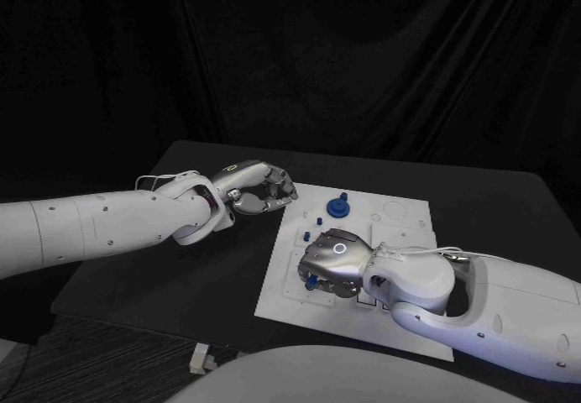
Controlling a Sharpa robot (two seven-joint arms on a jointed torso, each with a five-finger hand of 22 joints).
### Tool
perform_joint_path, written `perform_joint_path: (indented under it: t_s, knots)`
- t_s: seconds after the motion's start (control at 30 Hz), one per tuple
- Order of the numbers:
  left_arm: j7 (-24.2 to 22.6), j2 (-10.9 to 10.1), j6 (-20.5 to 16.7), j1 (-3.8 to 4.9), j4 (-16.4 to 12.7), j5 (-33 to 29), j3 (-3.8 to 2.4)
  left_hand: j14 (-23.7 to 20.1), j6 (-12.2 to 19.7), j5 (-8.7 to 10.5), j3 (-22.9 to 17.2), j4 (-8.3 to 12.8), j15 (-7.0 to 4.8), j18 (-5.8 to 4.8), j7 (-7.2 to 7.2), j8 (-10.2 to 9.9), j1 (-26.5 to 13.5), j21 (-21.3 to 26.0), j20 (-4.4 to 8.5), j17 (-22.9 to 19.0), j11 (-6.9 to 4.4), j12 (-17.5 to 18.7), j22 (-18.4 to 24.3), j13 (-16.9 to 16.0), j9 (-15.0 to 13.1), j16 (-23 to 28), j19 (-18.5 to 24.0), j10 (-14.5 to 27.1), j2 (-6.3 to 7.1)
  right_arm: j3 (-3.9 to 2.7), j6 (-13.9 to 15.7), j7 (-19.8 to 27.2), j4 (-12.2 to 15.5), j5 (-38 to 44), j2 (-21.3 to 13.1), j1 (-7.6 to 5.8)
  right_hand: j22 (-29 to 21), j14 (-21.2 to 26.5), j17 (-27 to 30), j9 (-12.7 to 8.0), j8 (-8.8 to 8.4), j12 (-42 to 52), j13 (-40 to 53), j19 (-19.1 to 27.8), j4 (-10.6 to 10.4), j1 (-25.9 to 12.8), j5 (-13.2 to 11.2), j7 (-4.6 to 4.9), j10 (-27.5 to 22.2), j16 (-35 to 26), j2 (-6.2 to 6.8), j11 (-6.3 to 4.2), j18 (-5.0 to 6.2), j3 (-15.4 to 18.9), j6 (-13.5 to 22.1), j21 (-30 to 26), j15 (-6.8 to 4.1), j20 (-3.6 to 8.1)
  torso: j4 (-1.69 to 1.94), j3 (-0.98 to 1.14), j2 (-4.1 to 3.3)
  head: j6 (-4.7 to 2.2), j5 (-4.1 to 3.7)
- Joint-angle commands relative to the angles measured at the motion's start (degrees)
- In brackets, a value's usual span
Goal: Assemble the parts on the task board
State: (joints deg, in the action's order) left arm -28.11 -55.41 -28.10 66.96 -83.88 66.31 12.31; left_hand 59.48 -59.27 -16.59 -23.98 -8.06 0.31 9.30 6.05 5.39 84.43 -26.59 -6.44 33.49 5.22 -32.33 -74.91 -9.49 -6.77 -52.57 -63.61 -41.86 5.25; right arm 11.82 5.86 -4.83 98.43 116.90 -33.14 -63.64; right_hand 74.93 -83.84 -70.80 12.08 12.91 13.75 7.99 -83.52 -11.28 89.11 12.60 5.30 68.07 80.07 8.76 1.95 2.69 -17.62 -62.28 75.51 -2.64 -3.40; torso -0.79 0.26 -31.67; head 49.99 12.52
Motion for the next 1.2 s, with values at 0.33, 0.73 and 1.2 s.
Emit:
perform_joint_path:
  t_s: [0.33, 0.73, 1.2]
  knots:
    - [-0.4, 0.3, 0.0, -0.07, 0.0, -0.2, -0.05, 0.0, 0.2, -0.38, 0.0, 0.2, 0.25, 0.34, 0.21, 0.2, 0.5, -0.2, -0.01, -0.1, 0.13, 0.2, -2.2, 0.1, 0.0, 0.2, 0.3, -0.1, -0.02, -0.03, 0.0, -0.7, -1.3, 1.3, 0.6, 1.45, 11.0, -1.8, 0.1, 3.1, -0.01, -0.3, -0.1, -0.1, 0.3, 0.0, 0.3, -0.13, 0.7, -0.2, -0.42, -0.07, 0.48, -0.2, -0.4, 0.3, -0.36, -0.1, 0.0, 0.0, 0.0, 0.01, -0.04]
    - [-0.5, 0.3, 0.0, -0.08, 0.0, -0.2, -0.05, 0.0, 0.2, -0.38, 0.0, 0.2, 0.25, 0.34, 0.21, 0.2, 0.5, -0.2, -0.01, -0.1, 0.13, 0.2, -2.2, 0.1, 0.0, 0.2, 0.3, -0.1, -0.02, -0.03, 1.7, -0.8, -1.9, 1.6, 0.7, 2.0, 11.0, -1.8, 0.0, 3.2, -0.14, -0.2, 0.0, -0.2, 0.4, 0.0, 0.6, -0.09, 0.9, -0.2, -0.52, -0.13, 0.43, -0.3, -0.3, 0.5, -0.35, -0.05, 0.01, 0.01, -0.02, 0.01, -0.06]
    - [-0.5, 0.4, 0.2, -0.08, 0.1, -0.2, -0.05, 0.0, 0.3, -0.41, 0.1, 0.2, 0.27, 0.4, 0.21, 0.2, 0.4, 0.2, -0.03, -0.1, 0.16, 0.2, -2.2, 0.1, 0.0, 0.2, 0.5, -0.2, -0.08, -0.03, 2.0, -1.0, -1.7, 3.4, 0.3, 2.05, 11.1, -1.8, 0.0, 3.4, 0.01, -0.2, 0.1, -0.2, 0.6, -0.5, 0.9, -0.35, 1.1, -0.2, -0.52, -0.26, 0.4, -0.2, -0.8, 0.6, -0.63, 0.14, 0.02, 0.0, 0.01, 0.01, -0.07]
